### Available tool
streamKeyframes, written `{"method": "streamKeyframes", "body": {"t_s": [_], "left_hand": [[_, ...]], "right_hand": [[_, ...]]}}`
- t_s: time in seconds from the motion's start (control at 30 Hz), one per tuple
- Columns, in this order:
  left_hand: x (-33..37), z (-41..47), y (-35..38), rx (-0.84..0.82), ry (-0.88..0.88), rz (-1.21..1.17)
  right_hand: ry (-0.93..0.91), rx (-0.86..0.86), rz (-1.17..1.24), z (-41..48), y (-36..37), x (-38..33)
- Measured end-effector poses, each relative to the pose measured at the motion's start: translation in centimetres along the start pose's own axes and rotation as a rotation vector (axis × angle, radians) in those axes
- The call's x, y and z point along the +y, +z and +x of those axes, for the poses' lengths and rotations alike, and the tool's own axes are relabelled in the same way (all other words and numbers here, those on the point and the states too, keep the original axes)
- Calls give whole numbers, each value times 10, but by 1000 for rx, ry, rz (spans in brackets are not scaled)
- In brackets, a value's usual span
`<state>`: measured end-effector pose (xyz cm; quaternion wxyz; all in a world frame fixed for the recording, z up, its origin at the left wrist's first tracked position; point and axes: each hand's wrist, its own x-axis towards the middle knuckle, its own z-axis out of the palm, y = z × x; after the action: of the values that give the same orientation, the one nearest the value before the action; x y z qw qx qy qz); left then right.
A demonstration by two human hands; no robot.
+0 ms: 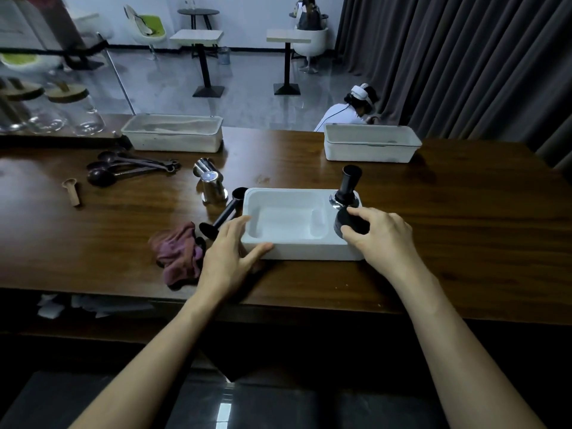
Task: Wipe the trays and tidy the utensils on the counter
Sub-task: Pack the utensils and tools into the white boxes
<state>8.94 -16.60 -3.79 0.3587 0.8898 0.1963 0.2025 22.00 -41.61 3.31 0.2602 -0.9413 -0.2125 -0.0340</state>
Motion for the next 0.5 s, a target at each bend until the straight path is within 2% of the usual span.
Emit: {"method": "streamKeyframes", "body": {"t_s": [0.5], "left_hand": [[0,15,-1,12,-23,-83]], "right_hand": [[-12,30,82,9,23,0]]}}
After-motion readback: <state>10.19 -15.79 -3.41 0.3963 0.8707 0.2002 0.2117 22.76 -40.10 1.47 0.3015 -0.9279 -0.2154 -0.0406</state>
